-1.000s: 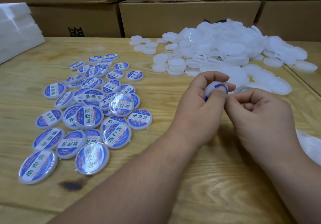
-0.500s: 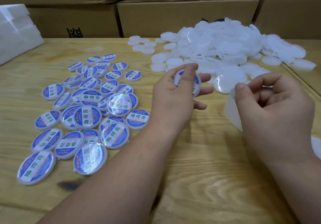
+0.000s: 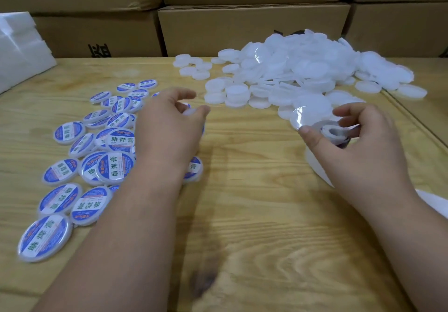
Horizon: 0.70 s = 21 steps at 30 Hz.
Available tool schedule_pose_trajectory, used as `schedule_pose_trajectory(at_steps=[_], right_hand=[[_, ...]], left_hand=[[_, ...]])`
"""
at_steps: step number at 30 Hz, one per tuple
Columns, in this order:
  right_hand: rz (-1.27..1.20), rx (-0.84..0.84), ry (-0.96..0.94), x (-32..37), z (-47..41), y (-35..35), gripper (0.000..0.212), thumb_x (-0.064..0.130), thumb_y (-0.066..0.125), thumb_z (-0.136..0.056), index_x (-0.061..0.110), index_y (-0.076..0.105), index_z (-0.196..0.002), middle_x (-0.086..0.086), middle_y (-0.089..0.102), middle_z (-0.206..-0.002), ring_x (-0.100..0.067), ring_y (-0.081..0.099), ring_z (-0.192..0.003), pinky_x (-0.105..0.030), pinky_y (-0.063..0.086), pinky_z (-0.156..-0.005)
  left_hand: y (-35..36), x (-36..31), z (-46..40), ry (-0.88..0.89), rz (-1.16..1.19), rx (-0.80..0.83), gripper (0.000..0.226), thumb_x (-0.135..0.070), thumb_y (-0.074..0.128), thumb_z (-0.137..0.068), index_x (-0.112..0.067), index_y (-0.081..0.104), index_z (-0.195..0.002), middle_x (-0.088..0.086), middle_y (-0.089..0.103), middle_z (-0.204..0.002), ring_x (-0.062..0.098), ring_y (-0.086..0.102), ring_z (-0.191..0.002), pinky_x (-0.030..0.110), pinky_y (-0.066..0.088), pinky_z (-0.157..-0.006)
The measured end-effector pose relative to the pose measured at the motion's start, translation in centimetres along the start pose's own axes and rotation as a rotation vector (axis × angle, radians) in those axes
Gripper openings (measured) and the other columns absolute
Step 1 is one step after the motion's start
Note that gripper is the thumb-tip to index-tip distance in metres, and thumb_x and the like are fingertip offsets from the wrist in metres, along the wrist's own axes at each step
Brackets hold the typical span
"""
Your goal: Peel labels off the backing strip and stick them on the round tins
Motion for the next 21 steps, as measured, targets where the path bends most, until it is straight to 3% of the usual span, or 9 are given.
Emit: schedule_pose_trajectory(at_steps=[3, 7, 10, 12, 14, 16, 18, 21], right_hand=[[0.010, -0.025, -0.019, 0.0, -0.1, -0.2, 0.044, 0.055, 0.076, -0.074, 0.040, 0.053, -0.108, 0.010, 0.044, -0.120, -0.022, 0.049, -0.123, -0.032, 0.042, -0.096], [0.038, -0.021, 0.030, -1.1, -0.3, -0.2, 0.042, 0.049, 0.076, -0.076, 0.041, 0.053, -0.109, 0.011, 0.034, -0.121, -0.023, 0.044, -0.128, -0.029, 0.036, -0.092], [0.066, 0.003, 0.047, -1.8, -0.4, 0.0, 0.040, 0.041, 0.076, -0.078, 0.040, 0.052, -0.109, 0.010, 0.034, -0.118, -0.022, 0.047, -0.122, -0.031, 0.040, -0.093], [0.049, 0.008, 0.039, -2.0, -0.5, 0.1, 0.037, 0.037, 0.076, -0.080, 0.039, 0.052, -0.109, 0.009, 0.038, -0.116, -0.010, 0.055, -0.108, -0.024, 0.044, -0.083], [0.047, 0.012, 0.020, -1.9, -0.6, 0.1, 0.033, 0.035, 0.074, -0.082, 0.038, 0.053, -0.108, 0.008, 0.043, -0.117, 0.007, 0.055, -0.090, -0.013, 0.038, -0.068], [0.058, 0.016, 0.007, -1.8, -0.7, 0.1, 0.029, 0.031, 0.071, -0.084, 0.037, 0.054, -0.106, 0.006, 0.047, -0.117, 0.017, 0.052, -0.080, -0.013, 0.034, -0.063], [0.064, 0.020, 0.004, -1.8, -0.7, 0.2, 0.028, 0.028, 0.069, -0.083, 0.035, 0.055, -0.106, 0.005, 0.047, -0.117, 0.019, 0.051, -0.077, -0.013, 0.033, -0.062], [0.078, 0.030, -0.003, -1.8, -0.8, 0.5, 0.030, 0.025, 0.070, -0.083, 0.032, 0.058, -0.109, 0.004, 0.046, -0.114, 0.017, 0.052, -0.076, -0.006, 0.035, -0.060]], left_hand=[[-0.9, 1.8, -0.6, -0.095, -0.180, -0.019, 0.019, -0.046, 0.075, -0.084, -0.035, 0.072, -0.100, -0.015, 0.066, -0.084, 0.013, 0.067, -0.083, 0.042, 0.056, -0.086], [-0.3, 2.6, -0.7, -0.127, -0.420, -0.006, 0.022, -0.050, 0.069, -0.087, -0.038, 0.071, -0.105, -0.011, 0.069, -0.104, 0.026, 0.058, -0.114, 0.048, 0.041, -0.102], [0.1, 1.0, -0.3, -0.034, -0.552, -0.070, 0.031, -0.050, 0.070, -0.086, -0.042, 0.068, -0.116, -0.006, 0.058, -0.132, 0.030, 0.037, -0.131, 0.046, 0.027, -0.101], [1.4, -0.8, 0.5, 0.095, -0.477, -0.083, 0.031, -0.045, 0.069, -0.087, -0.040, 0.069, -0.118, -0.008, 0.055, -0.136, 0.027, 0.035, -0.134, 0.045, 0.027, -0.104], [4.2, -3.0, 2.0, 0.263, -0.373, 0.028, 0.031, -0.040, 0.066, -0.090, -0.035, 0.069, -0.120, -0.006, 0.057, -0.134, 0.025, 0.041, -0.133, 0.043, 0.031, -0.110], [8.3, -4.7, 4.1, 0.377, -0.273, 0.236, 0.035, -0.035, 0.063, -0.093, -0.030, 0.066, -0.128, -0.004, 0.055, -0.138, 0.022, 0.043, -0.134, 0.041, 0.031, -0.114], [12.0, -5.7, 6.1, 0.457, -0.253, 0.411, 0.042, -0.031, 0.058, -0.097, -0.028, 0.057, -0.138, -0.005, 0.048, -0.147, 0.019, 0.037, -0.139, 0.040, 0.028, -0.117], [15.5, -6.7, 7.4, 0.571, -0.313, 0.506, 0.048, -0.027, 0.048, -0.100, -0.029, 0.046, -0.148, -0.005, 0.039, -0.157, 0.018, 0.029, -0.144, 0.039, 0.027, -0.116]])
Point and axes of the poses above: each hand's wrist, its own z-axis away from the middle knuckle, its own y-axis out of the palm, x = y × z, the point moved 9 cm from there along -z, towards the middle knuckle
